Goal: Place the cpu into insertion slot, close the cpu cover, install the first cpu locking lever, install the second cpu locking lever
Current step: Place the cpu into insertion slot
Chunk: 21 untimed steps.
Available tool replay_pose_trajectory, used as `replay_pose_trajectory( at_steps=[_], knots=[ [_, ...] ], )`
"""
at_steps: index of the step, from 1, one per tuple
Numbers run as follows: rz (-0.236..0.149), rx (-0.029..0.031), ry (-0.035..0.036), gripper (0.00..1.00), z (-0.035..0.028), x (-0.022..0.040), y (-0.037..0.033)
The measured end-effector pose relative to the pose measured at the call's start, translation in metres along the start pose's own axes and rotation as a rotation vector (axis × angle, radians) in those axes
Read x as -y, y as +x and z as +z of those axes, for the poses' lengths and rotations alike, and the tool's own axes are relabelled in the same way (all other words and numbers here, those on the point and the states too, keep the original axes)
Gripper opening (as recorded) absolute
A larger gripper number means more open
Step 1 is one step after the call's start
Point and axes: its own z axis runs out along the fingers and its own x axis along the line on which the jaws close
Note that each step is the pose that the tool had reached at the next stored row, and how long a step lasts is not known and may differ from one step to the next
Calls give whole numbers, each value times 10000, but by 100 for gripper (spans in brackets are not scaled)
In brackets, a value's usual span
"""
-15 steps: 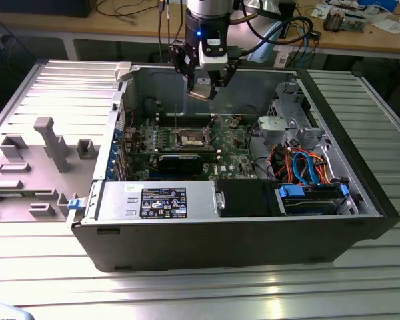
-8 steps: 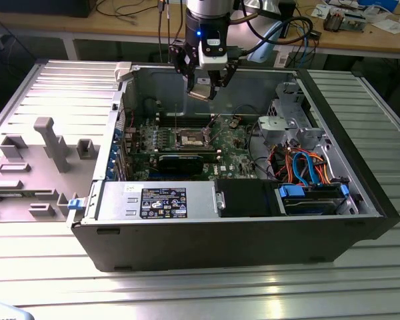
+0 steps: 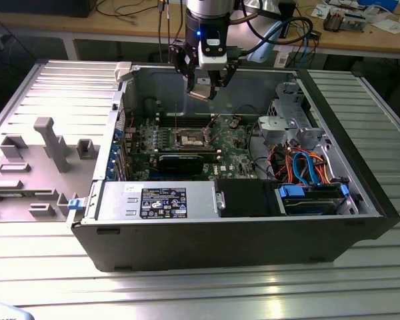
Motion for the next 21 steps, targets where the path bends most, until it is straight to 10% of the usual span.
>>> replay_pose_trajectory(
  at_steps=[21],
  knots=[
    [181, 16, -4, 55, 0, 0, 0]
  ],
)
